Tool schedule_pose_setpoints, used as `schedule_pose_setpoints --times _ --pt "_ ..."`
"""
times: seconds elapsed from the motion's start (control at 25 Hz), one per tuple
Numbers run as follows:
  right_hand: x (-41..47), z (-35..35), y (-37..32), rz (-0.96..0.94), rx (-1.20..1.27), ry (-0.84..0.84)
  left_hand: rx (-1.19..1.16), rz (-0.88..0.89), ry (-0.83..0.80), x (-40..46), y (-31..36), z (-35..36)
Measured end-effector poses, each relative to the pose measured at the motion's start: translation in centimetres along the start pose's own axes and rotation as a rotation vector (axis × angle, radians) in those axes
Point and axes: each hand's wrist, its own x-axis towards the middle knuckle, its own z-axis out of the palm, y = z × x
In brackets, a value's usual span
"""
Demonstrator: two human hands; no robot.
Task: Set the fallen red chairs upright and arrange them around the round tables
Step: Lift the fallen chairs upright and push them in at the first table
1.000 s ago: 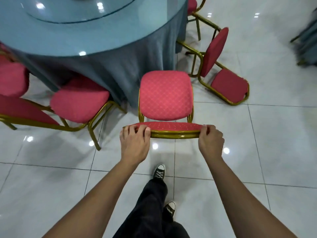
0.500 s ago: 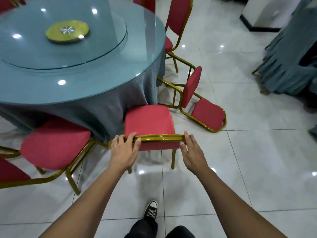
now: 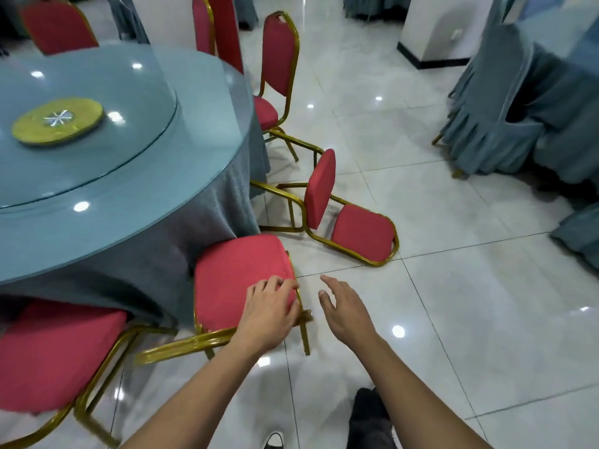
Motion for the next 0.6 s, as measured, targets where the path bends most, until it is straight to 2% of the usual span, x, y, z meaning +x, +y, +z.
schedule_pose_setpoints --times 0.32,0.6 --pt "8.3 -16.8 13.1 0.061 0.179 0.164 -0.113 -0.035 0.077 13.3 15.2 3.2" --pt "16.0 -26.8 21.4 0.058 0.256 0.204 -0.142 -0.055 0.129 23.4 25.6 5.6"
